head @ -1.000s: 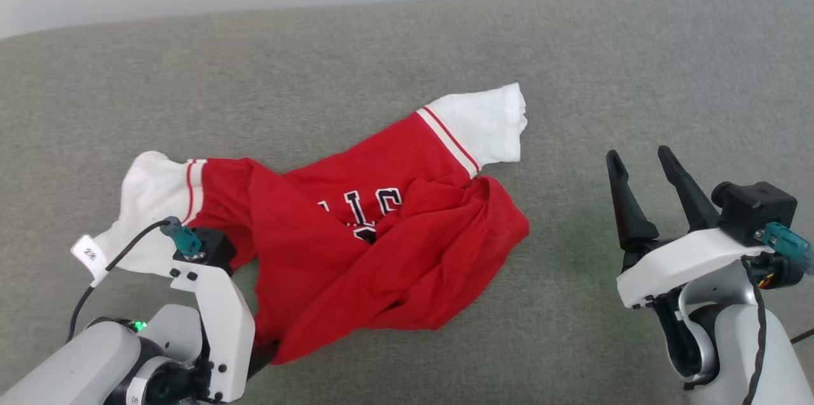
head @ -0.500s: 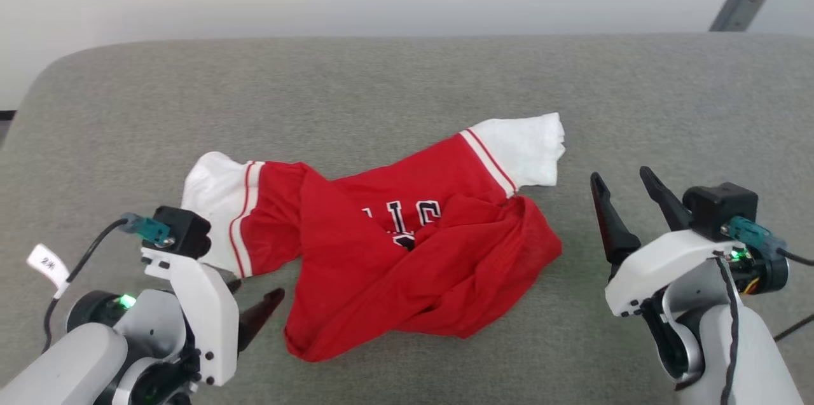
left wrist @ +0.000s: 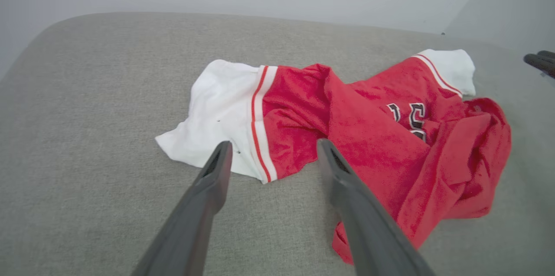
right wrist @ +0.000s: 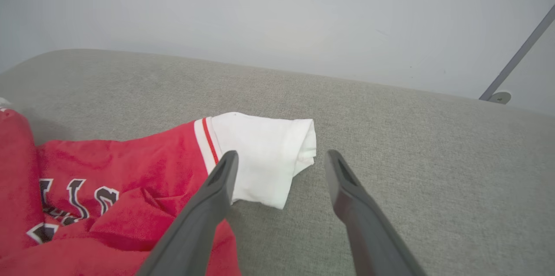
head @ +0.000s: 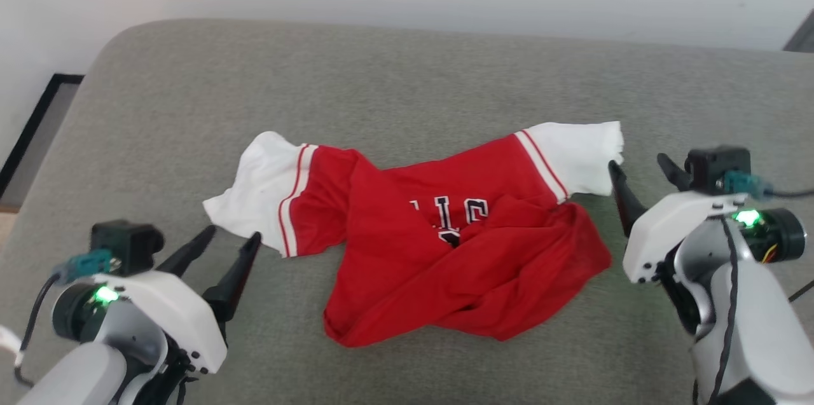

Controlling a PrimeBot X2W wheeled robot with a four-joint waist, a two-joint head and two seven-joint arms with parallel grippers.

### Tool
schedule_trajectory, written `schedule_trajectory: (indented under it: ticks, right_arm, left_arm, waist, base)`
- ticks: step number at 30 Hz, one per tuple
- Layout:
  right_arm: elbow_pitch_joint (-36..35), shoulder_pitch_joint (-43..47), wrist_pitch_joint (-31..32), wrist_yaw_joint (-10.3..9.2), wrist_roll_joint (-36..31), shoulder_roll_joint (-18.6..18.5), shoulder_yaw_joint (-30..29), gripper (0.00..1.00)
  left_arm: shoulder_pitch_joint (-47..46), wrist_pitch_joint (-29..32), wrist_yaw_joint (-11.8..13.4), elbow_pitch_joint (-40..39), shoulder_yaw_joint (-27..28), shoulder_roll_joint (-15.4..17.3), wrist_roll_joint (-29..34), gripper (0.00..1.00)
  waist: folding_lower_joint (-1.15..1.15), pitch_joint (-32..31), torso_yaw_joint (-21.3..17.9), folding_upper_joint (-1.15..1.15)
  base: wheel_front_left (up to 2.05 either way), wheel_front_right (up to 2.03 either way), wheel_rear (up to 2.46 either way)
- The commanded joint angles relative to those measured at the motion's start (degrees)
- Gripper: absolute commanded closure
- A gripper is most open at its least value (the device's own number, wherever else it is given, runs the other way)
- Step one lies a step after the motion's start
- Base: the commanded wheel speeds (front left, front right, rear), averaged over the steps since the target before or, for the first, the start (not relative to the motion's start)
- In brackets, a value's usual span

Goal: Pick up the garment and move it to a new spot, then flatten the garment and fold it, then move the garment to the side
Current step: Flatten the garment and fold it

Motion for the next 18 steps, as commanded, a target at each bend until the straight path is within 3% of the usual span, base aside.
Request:
schedule_trajectory:
  ticks: [1, 11, 18]
  right_arm:
    - [1.44, -1.60, 0.71, 0.00, 0.01, -0.63, 0.10, 0.00]
    - [11.25, -9.29, 5.33, -0.01, 1.08, -5.77, 1.05, 0.00]
    - [20.57, -14.54, 9.82, -0.01, -0.17, -9.03, 0.10, 0.00]
  left_arm:
    - [1.23, -2.44, -0.20, 0.87, 0.72, -0.58, 0.40, 0.00]
    - [4.53, -14.40, -0.89, 5.06, 2.77, -4.17, 1.35, 0.00]
    - [5.63, -18.52, -3.06, 8.24, 3.04, -8.10, 0.29, 0.00]
  waist:
    - [0.00, 0.59, 1.25, 0.00]
    - [0.00, 2.31, 5.53, 0.00]
    - [0.00, 4.10, 9.40, 0.00]
  base:
    - [0.00, 0.00, 0.00]
    - [0.00, 0.00, 0.00]
    - [0.00, 0.00, 0.00]
